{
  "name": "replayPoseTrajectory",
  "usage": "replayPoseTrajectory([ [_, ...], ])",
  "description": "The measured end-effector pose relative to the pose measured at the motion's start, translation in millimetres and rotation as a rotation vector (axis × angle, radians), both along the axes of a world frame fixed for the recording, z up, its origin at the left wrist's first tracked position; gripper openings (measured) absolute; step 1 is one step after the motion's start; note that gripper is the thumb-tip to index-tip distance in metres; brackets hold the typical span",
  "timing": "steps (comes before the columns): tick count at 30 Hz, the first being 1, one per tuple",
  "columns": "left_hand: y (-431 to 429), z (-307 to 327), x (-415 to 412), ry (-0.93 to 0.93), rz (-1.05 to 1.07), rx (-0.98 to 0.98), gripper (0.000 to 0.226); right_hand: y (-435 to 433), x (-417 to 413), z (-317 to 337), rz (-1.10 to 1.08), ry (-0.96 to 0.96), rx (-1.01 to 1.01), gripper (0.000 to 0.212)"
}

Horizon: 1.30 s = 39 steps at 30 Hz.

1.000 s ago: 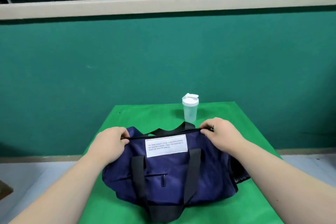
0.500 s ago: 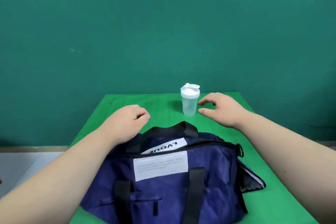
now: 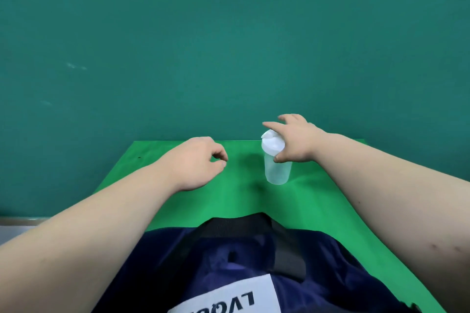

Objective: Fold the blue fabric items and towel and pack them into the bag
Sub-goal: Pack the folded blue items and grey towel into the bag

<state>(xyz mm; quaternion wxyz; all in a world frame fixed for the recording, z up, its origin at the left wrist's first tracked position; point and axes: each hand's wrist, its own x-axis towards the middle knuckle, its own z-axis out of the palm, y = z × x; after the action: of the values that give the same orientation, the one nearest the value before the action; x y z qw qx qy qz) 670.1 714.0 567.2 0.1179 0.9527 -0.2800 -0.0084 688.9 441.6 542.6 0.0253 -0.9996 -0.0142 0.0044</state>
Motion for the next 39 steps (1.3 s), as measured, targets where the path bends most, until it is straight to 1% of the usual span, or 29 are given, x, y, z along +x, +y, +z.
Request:
replayPoseTrajectory([
  [2, -3.9, -6.9, 7.6, -0.004, -0.003, -0.002, 0.020, -3.4, 10.4, -8.7, -0.010, 0.057, -0.039, 0.099],
  [4, -5.4, -12.0, 8.5, 0.007, -0.006, -0.002, 0.022, -5.8, 15.2, -14.8, -0.016, 0.085, -0.032, 0.090],
  [7, -5.4, -8.9, -1.7, 0.019, -0.016, -0.010, 0.026, -8.0, 6.0, -14.7, -0.024, 0.012, 0.012, 0.070],
  [12, -5.6, 17.5, -47.9, 0.028, -0.051, -0.025, 0.026, -19.6, -53.1, 3.9, -0.124, -0.116, 0.158, 0.052],
  [14, -10.5, 27.9, -76.3, 0.030, -0.078, -0.041, 0.024, -24.1, -87.0, 9.9, -0.136, -0.113, 0.196, 0.053],
  [18, -21.0, 49.6, -133.8, 0.003, -0.111, -0.070, 0.022, -36.2, -160.2, 20.4, -0.209, -0.171, 0.297, 0.063],
  [22, -32.7, 69.0, -192.6, -0.041, -0.180, -0.081, 0.019, -62.5, -243.6, 39.7, -0.305, -0.281, 0.386, 0.059],
  [25, -47.3, 77.9, -231.7, -0.074, -0.241, -0.074, 0.019, -79.9, -305.9, 50.9, -0.392, -0.378, 0.478, 0.064],
  [27, -57.6, 75.0, -255.2, -0.076, -0.278, -0.059, 0.019, -81.5, -349.1, 49.6, -0.458, -0.438, 0.593, 0.062],
  [29, -67.5, 67.0, -276.4, -0.069, -0.322, -0.036, 0.018, -73.5, -393.9, 38.2, -0.529, -0.487, 0.782, 0.060],
  [32, -80.7, 50.2, -301.5, -0.076, -0.384, 0.021, 0.019, -52.3, -456.6, -1.2, -0.605, -0.545, 1.039, 0.057],
  [34, -87.1, 39.0, -314.6, -0.102, -0.397, 0.043, 0.020, -36.7, -491.0, -28.5, -0.613, -0.590, 1.190, 0.057],
  [36, -91.9, 29.1, -323.2, -0.143, -0.400, 0.063, 0.020, -24.9, -514.4, -49.7, -0.620, -0.648, 1.350, 0.051],
  [37, -94.1, 23.9, -325.9, -0.165, -0.404, 0.086, 0.021, -21.5, -522.1, -59.0, -0.621, -0.664, 1.406, 0.051],
  [39, -96.6, 13.4, -330.7, -0.207, -0.404, 0.136, 0.022, -16.2, -531.9, -76.0, -0.613, -0.665, 1.438, 0.053],
])
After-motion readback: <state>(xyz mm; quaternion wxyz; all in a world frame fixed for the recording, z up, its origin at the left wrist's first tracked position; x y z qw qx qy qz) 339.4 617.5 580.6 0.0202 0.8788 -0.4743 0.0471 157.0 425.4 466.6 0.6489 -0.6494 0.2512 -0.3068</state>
